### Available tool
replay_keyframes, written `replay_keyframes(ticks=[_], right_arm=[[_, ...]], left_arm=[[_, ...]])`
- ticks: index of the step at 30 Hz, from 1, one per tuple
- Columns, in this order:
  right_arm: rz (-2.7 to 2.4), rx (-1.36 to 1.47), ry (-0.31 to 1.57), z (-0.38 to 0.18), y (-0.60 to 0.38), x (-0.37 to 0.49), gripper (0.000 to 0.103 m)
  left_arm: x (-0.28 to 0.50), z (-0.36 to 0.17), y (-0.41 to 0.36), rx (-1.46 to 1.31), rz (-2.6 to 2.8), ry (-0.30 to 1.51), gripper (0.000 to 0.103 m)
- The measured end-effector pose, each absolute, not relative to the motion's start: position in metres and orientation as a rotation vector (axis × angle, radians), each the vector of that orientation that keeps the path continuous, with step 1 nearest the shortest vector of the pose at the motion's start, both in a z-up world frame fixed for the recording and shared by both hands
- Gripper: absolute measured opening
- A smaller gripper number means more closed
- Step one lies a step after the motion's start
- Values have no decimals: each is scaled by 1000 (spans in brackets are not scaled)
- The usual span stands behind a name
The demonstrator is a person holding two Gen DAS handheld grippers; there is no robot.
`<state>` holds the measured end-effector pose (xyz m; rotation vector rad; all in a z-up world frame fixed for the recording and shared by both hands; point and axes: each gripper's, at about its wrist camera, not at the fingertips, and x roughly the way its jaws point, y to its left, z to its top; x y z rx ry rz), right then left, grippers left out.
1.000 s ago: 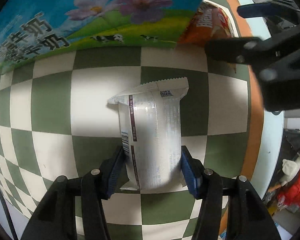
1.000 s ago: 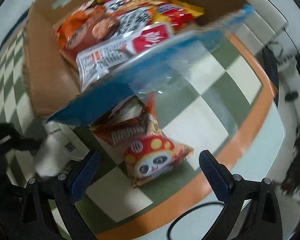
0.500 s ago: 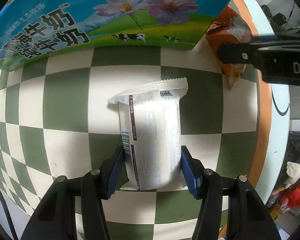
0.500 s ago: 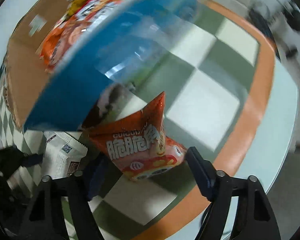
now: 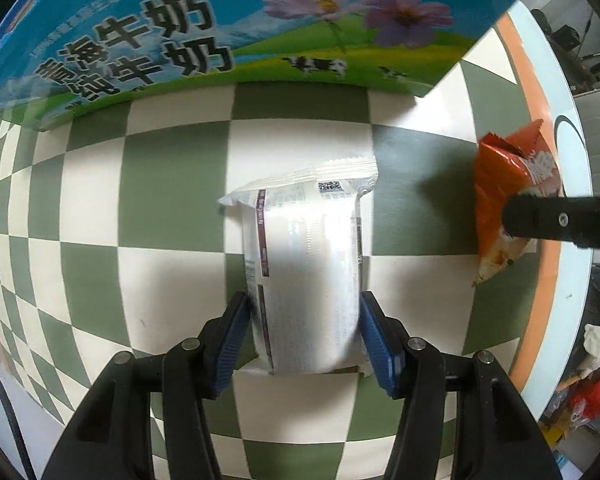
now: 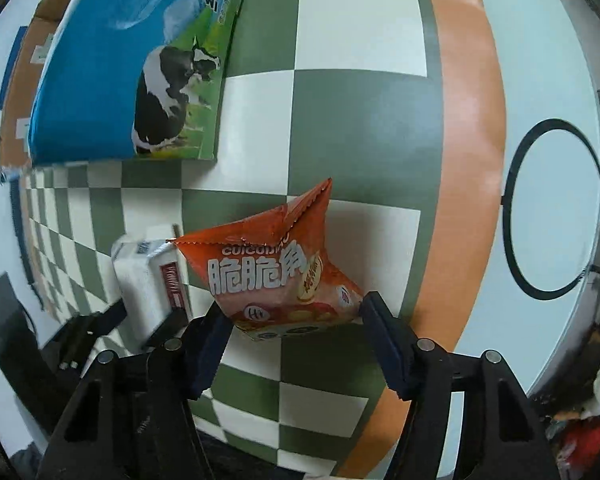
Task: Organize snacks
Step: 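Grasp the white wrapped pack with the left tool while the right tool grasps the panda chip bag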
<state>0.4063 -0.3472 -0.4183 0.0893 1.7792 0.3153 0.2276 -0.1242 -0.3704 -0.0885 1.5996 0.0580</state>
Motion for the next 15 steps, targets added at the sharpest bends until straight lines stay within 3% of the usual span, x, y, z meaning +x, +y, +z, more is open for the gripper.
replay_keyframes(ticks=[2,6,8,9,15], right_arm=[[293,34,1747,-416,-344,406,78],[280,-52,1698,-413,-336,408,78],[265,-72,1688,-413,-327,408,73],[262,-64,1695,-412,-328,408,64],[245,48,1778,-410,-334,381,62]], left_arm=[[228,-370,-122,-69,66,1592,55],[234,-373,-112,-74,74,1595,55],[235,-374,-112,-71,71,1595,53],[234,-374,-111,-56,72,1592,53],[237,-366,-110,-19,82,1602,48]])
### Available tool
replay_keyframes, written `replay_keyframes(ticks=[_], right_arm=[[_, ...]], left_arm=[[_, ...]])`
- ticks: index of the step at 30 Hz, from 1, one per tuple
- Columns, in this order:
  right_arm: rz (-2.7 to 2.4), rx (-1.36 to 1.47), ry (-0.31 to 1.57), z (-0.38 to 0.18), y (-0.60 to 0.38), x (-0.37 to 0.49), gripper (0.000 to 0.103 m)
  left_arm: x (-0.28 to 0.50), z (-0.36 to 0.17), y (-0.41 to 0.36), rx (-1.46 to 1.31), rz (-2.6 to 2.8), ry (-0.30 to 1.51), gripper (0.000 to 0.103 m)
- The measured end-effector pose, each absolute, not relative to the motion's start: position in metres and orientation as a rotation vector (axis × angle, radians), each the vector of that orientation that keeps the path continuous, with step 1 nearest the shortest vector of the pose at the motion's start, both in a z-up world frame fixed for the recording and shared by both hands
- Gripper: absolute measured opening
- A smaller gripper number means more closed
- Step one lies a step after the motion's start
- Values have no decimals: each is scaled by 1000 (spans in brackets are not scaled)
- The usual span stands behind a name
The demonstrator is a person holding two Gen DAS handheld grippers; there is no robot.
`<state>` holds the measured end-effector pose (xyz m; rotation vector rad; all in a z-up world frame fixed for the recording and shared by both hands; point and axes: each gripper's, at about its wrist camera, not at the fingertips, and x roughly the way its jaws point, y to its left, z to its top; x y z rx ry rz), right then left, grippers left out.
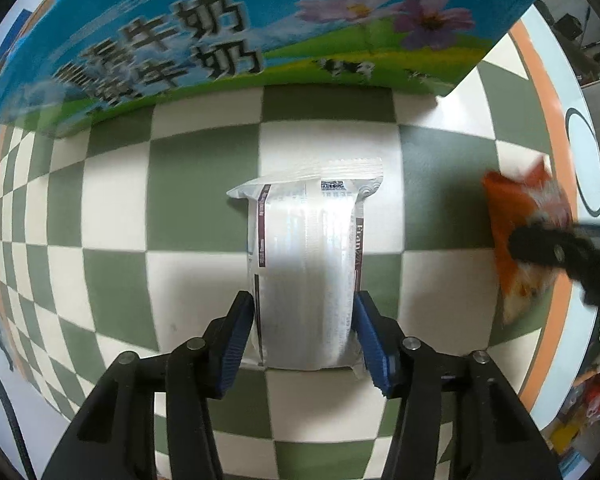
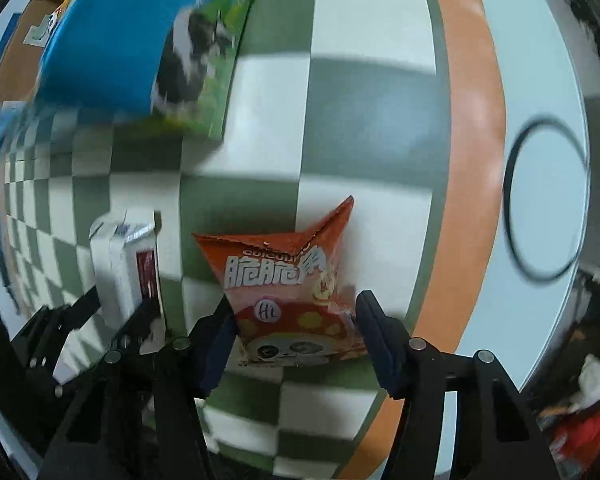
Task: Organize snacks
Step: 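Grasp the white wrapped pack with the left tool while the right tool grasps the panda chip bag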
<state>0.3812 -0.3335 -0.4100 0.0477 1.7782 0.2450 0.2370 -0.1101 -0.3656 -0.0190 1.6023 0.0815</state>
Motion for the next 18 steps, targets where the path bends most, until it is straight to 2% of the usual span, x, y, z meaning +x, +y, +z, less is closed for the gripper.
replay_keyframes(ticks=[10,12,14,16,18], right_arm=[[200,163,1843,-425,-356,303,62],[174,210,1842,-430,-360,308,63],[143,273,1818,-427,-378,316,69],[121,360,1788,-419,-394,320,84],[107,450,1754,-413,-406,322,88]], left_arm=[[214,-367,-84,-13,75,1628,49],[213,-369,-86,-19,78,1632,49],[211,-371,-86,-27,81,1635,49],[212,-376,-77,-40,86,1638,49],[208,-377,-82,-53,91,1636,49]])
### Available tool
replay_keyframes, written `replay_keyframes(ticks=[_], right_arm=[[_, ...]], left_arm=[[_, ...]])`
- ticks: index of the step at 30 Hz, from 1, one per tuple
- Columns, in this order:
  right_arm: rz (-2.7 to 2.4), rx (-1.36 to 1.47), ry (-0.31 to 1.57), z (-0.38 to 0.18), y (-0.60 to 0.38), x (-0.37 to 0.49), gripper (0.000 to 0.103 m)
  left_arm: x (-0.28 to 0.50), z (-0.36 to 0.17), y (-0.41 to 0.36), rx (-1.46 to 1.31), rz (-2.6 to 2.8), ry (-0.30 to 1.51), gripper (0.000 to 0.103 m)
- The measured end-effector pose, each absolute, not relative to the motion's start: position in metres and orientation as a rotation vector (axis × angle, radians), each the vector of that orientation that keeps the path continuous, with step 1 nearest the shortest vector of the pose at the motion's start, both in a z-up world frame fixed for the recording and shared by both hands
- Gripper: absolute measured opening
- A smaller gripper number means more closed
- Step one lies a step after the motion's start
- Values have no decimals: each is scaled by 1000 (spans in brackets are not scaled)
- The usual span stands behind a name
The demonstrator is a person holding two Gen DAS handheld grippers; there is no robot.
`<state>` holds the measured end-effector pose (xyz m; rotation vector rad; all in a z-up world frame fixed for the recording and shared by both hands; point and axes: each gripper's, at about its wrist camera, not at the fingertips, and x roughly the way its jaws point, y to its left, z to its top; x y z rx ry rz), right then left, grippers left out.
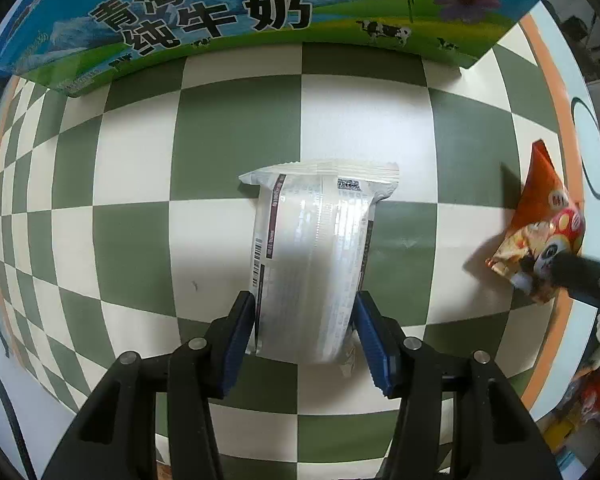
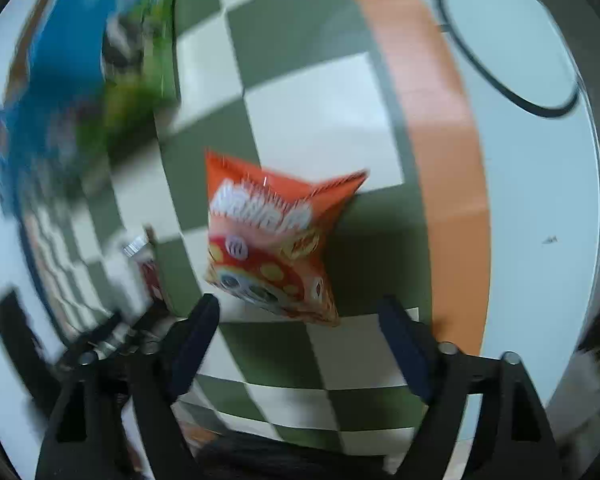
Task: Organize snacks
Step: 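Grasp the white wrapped pack with the left tool while the right tool grasps the panda chip bag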
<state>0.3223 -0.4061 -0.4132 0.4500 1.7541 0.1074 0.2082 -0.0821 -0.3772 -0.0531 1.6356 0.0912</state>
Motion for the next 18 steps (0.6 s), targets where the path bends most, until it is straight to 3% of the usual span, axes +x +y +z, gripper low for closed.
replay_keyframes(ticks=[3,14,18], right_arm=[[91,496,1715,-404,-421,329,95],[30,540,1729,-437,-358,335,93],[10,478,1733,-450,-335,335,63]], left_arm=[[214,-380,-92,-65,99,1637,50],[251,-390,-94,-131,105,1648,53],[255,-394,-91,-151,108,1643,51]])
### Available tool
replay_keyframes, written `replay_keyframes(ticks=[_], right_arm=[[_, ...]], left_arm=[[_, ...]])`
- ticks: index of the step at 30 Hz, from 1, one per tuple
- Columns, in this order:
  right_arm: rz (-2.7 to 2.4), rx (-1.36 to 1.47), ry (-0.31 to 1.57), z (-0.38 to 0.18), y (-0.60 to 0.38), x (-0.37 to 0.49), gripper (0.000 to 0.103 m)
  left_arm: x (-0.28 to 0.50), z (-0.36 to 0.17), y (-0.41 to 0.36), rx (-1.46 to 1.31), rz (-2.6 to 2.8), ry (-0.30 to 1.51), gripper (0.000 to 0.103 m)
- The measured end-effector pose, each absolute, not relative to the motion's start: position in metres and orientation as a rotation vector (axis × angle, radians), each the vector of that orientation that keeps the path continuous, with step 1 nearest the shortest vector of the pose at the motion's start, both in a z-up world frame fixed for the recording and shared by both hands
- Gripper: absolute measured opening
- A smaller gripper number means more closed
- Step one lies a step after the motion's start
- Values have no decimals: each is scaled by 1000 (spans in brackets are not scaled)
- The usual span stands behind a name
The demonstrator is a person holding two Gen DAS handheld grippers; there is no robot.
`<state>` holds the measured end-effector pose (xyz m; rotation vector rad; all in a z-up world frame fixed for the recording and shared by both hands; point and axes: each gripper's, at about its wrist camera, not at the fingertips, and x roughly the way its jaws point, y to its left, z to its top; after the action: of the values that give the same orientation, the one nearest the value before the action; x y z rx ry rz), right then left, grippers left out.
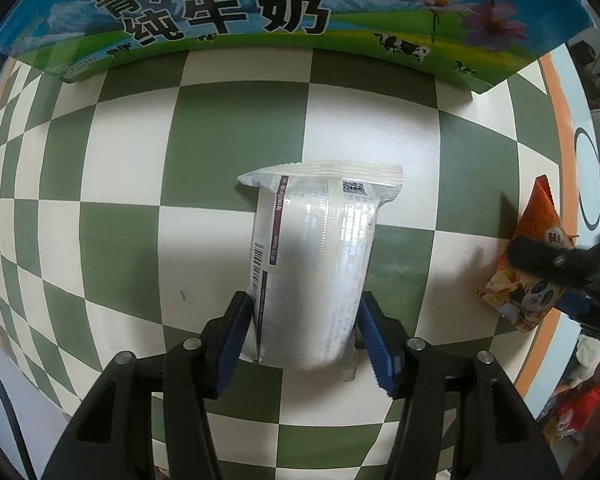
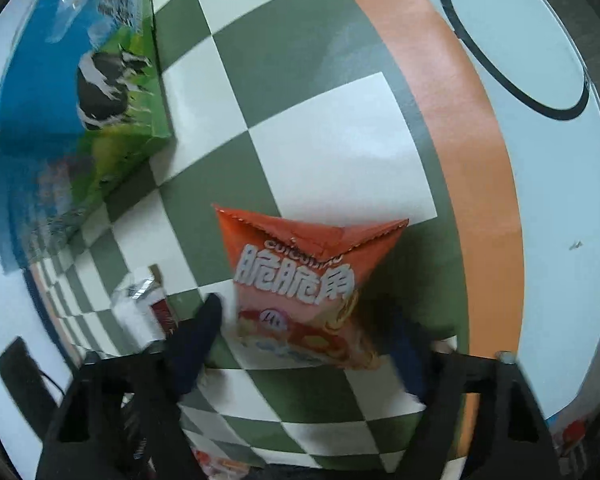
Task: Organize snacks
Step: 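Grasp the white wrapped pack with the left tool while the right tool grasps the panda chip bag, then carry both packs into the box and open both tools to release them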
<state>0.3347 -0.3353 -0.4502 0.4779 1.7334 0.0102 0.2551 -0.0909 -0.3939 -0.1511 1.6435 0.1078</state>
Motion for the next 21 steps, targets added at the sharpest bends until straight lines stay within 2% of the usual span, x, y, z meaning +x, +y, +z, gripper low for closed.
replay_keyframes(ticks=[6,14,21], right_arm=[[20,443,1708,-445,-326,333,55],[59,456,1680,-435,-320,333,52],[177,449,1648,-398,-308,327,52]], left_arm=[[252,-388,-97,-108,114,1623,46],[257,-366,-107,-84,107,1572,44],[262,-322,-113,-97,53,1498,42]])
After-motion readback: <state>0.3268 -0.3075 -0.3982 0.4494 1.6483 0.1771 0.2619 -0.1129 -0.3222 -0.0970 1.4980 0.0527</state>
